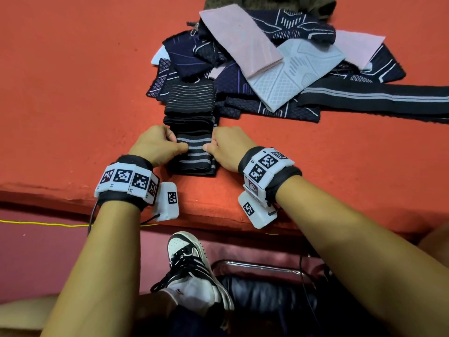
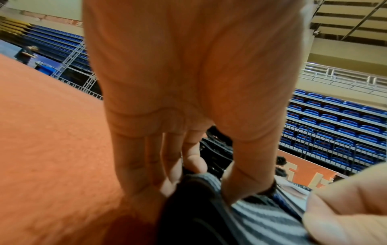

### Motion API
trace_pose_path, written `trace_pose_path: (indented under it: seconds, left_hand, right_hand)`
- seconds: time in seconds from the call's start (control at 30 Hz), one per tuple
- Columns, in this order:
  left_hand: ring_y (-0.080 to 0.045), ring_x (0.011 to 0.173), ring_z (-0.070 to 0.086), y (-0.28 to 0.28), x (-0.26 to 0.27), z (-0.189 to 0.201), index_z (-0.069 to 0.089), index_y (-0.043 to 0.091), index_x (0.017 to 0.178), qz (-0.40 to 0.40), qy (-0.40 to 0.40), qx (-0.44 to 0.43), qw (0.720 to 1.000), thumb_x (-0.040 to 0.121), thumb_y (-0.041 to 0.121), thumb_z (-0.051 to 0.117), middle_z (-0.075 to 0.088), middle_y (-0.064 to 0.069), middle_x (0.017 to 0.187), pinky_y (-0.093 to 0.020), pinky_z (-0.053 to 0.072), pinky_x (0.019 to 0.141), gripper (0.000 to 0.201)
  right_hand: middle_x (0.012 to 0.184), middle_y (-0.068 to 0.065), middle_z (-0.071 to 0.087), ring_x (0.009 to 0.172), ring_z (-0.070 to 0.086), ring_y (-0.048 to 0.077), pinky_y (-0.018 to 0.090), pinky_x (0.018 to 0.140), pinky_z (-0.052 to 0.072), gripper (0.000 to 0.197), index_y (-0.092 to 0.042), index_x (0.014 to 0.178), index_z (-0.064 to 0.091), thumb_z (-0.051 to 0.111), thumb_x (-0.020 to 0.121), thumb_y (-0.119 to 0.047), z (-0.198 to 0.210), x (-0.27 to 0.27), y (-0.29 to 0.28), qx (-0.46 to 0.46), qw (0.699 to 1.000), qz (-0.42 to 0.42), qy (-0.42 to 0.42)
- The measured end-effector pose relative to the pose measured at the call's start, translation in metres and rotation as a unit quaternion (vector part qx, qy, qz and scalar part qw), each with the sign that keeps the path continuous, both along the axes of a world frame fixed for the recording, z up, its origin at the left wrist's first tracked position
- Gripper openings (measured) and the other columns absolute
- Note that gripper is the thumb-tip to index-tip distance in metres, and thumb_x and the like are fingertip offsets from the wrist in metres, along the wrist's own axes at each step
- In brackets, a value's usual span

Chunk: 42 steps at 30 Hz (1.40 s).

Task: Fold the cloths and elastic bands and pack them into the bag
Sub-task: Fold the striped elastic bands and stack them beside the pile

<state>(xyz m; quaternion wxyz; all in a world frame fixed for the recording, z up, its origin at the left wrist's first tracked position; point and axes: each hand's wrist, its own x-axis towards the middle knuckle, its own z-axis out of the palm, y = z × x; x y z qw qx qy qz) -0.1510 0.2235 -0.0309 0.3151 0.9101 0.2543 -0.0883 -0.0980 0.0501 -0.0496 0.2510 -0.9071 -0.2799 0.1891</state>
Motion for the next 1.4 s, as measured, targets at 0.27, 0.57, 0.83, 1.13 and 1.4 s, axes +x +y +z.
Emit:
trace_pose_path:
  seconds: [0.27, 0.57, 0.83, 1.13, 1.4]
  left_hand:
    - [-0.019, 0.075, 0.056, -0.005, -0.002, 0.0, 0.061, 0.015, 0.085, -0.014, -0.017, 0.048, 0.999, 0.08, 0.015, 0.073, 0.059, 0.001, 0.076, -0.026, 0.042, 0.067, 0.013]
    - [-0.012, 0.072, 0.058, -0.029, 0.002, 0.004, 0.063, 0.02, 0.082, -0.079, -0.055, 0.092, 0.991, 0.08, 0.014, 0.066, 0.068, 0.003, 0.078, -0.023, 0.04, 0.068, 0.007]
    - [-0.003, 0.066, 0.055, -0.054, 0.016, 0.016, 0.063, 0.02, 0.076, -0.115, -0.082, 0.075, 0.987, 0.08, 0.018, 0.066, 0.065, 0.006, 0.072, -0.023, 0.039, 0.066, 0.005]
    - [-0.003, 0.066, 0.056, -0.123, 0.05, 0.012, 0.062, 0.022, 0.081, -0.188, -0.089, 0.047, 0.977, 0.082, 0.018, 0.061, 0.066, 0.007, 0.078, -0.015, 0.041, 0.065, 0.004]
    - [-0.022, 0.112, 0.059, -0.186, 0.083, -0.003, 0.059, 0.017, 0.127, -0.251, -0.078, 0.031, 0.964, 0.085, 0.021, 0.062, 0.061, -0.006, 0.125, -0.029, 0.043, 0.097, 0.042]
  right_hand:
    - [0.099, 0.015, 0.064, 0.091, 0.061, 0.033, 0.034, 0.072, 0.045, 0.025, -0.011, 0.093, 0.054, 0.053, 0.098, -0.036, -0.002, -0.003, 0.009, 0.015, 1.0, -0.01, -0.012]
    - [0.108, 0.016, 0.065, 0.098, 0.06, 0.035, 0.036, 0.077, 0.046, 0.026, -0.008, 0.111, 0.052, 0.05, 0.099, -0.032, 0.001, -0.004, 0.003, 0.013, 1.0, -0.003, -0.005]
    - [0.111, 0.01, 0.065, 0.102, 0.06, 0.03, 0.037, 0.087, 0.049, 0.017, -0.016, 0.106, 0.058, 0.052, 0.092, -0.023, 0.007, 0.012, -0.031, -0.01, 1.0, -0.023, 0.009]
    - [0.111, 0.011, 0.062, 0.099, 0.059, 0.028, 0.037, 0.085, 0.05, 0.019, -0.016, 0.106, 0.056, 0.054, 0.088, -0.023, 0.005, 0.038, -0.099, -0.042, 0.994, -0.104, 0.005]
    - [0.128, 0.018, 0.046, 0.11, 0.055, 0.039, 0.041, 0.093, 0.048, 0.037, -0.01, 0.125, 0.05, 0.053, 0.089, -0.018, 0.0, 0.062, -0.171, -0.115, 0.971, -0.206, -0.034]
